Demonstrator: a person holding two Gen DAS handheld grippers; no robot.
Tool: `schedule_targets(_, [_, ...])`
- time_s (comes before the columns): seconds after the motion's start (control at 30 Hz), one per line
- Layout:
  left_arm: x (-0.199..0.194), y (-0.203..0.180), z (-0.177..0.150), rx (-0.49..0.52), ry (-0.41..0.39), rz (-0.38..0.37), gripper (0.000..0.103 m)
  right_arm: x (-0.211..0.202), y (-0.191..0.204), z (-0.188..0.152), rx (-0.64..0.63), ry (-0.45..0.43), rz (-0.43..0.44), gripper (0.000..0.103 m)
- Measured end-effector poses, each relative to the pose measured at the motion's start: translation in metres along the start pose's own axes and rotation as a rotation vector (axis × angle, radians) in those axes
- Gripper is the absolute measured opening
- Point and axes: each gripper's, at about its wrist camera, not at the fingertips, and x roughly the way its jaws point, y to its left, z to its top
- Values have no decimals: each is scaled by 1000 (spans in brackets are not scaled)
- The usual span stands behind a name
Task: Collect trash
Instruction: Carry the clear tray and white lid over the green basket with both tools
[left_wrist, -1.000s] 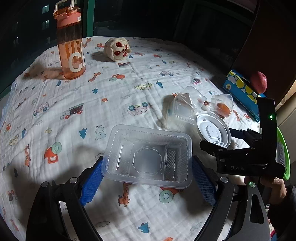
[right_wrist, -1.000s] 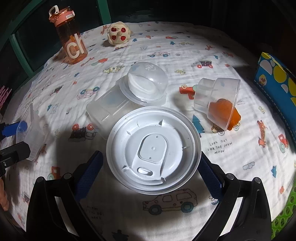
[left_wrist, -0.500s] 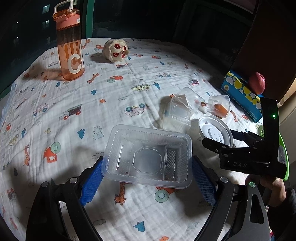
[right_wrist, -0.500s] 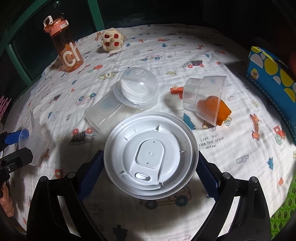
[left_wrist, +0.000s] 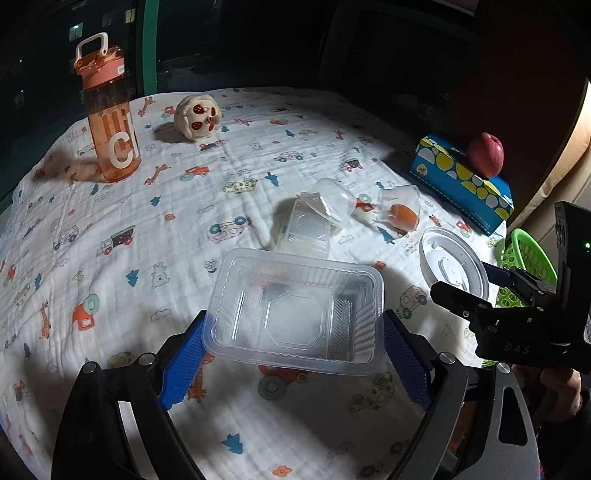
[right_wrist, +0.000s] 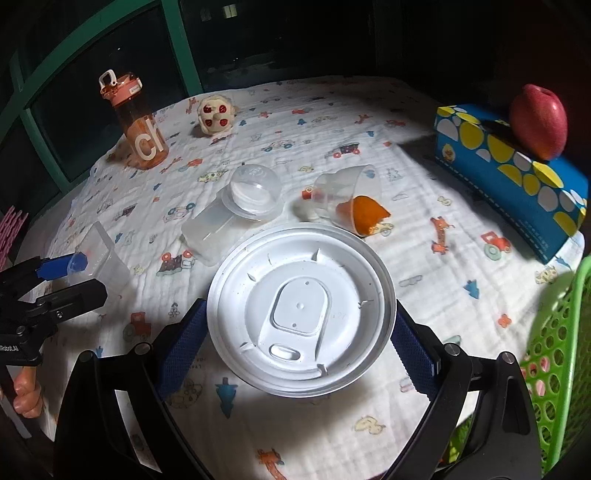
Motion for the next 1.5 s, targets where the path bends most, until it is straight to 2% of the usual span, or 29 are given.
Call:
schedule_targets(0.47, [2, -70, 7, 103, 1, -68, 87, -61, -56, -26, 92, -66, -71, 93])
schedule_targets(0.93, [15, -153, 20, 215, 18, -161, 87, -109, -134, -58, 215, -103, -188, 93])
schedule_targets(1.2, [19, -196, 29, 274, 21, -204, 87, -130, -183, -78, 294, -109, -262, 93])
schedule_targets(1.5, [20, -237, 39, 339, 13, -230, 87, -135, -231, -102, 381, -81, -335, 93])
